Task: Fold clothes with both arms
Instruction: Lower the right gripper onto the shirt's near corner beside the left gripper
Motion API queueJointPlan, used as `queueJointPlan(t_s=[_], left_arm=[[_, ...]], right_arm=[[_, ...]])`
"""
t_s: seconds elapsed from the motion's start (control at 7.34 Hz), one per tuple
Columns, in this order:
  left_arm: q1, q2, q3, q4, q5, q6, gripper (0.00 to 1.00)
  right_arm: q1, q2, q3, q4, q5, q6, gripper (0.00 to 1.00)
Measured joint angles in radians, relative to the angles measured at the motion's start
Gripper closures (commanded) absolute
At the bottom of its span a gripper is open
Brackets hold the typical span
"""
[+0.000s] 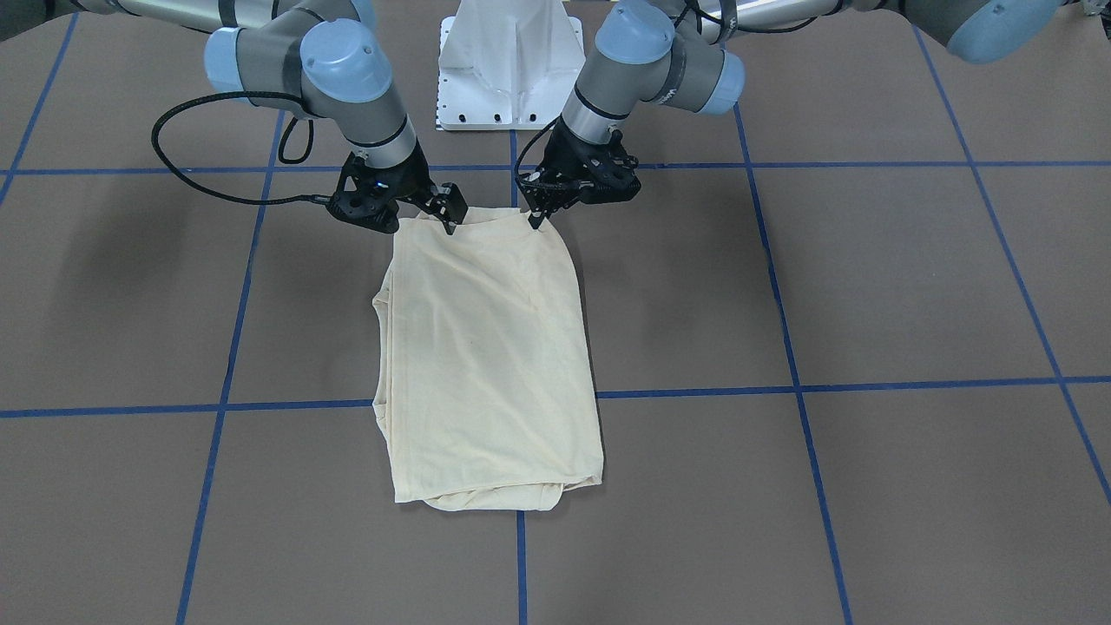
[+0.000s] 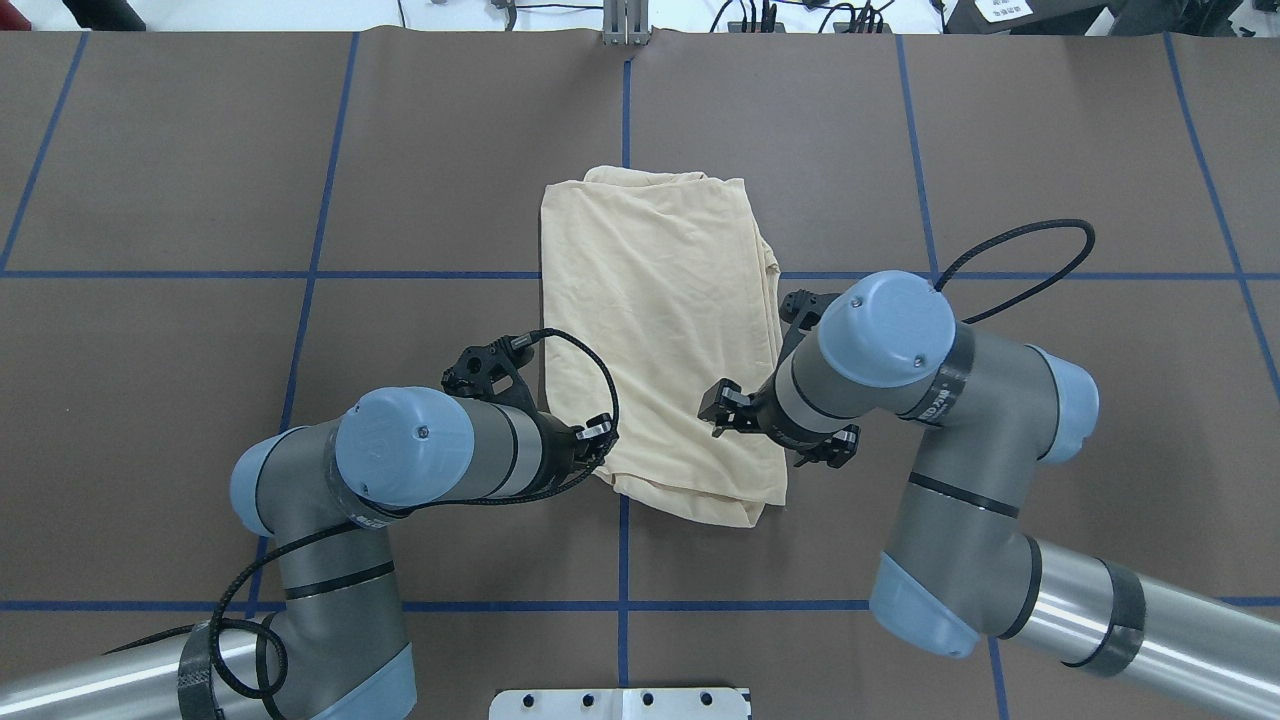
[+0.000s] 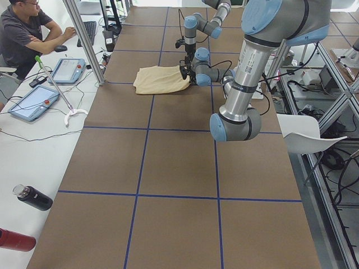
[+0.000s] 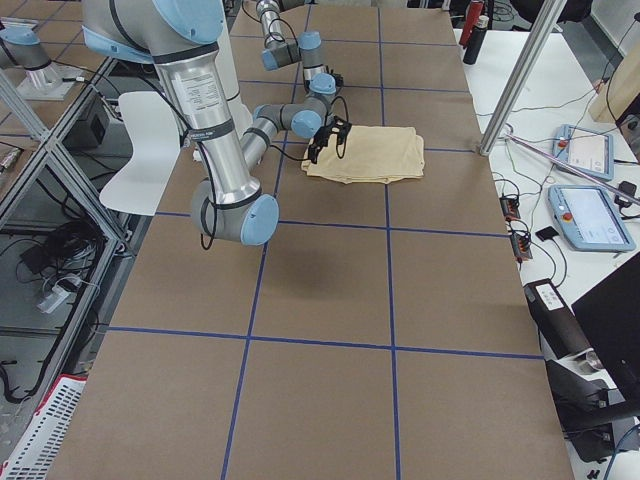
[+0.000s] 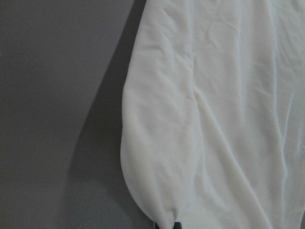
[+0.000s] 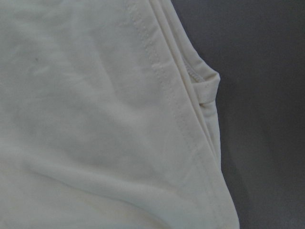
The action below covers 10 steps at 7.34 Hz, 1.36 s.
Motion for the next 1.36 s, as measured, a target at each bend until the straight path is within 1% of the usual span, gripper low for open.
queueJointPlan(t_s=[0.27, 0.41, 1.36], left_arm=[[0.001, 0.0, 0.001, 0.0, 0.0, 0.0, 1.0], [0.001, -0.001, 0.001, 0.0, 0.0, 0.0, 1.0], [0.002, 0.0, 0.0, 0.0, 0.0, 0.0, 1.0]], right_arm=[[-0.044, -0.002, 0.0, -0.014, -0.036, 0.102, 0.0], [-0.061, -0.005, -0.002, -0.014, -0.053, 0.122, 0.0], [-0.086, -0.022, -0.04, -0.007, -0.065, 0.123, 0.01]])
